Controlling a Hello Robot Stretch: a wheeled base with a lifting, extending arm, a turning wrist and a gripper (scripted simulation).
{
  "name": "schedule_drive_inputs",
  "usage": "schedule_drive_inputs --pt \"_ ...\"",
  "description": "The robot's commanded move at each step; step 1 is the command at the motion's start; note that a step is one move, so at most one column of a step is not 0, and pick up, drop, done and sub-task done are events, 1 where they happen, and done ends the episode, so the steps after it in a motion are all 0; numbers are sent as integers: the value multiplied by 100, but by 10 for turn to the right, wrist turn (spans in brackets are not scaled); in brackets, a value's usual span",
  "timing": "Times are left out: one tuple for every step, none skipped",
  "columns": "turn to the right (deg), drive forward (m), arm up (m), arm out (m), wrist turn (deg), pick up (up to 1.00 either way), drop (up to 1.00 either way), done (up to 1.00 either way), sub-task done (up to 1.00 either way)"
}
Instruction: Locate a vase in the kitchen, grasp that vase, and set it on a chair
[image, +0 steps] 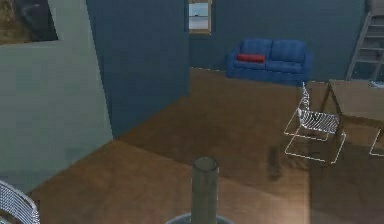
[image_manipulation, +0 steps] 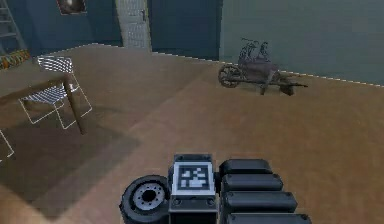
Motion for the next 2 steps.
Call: schedule_drive_inputs --pt "0 35 0 0 0 0 0 0 0" --pt "390 0 0 0 0 0 0 0 0"
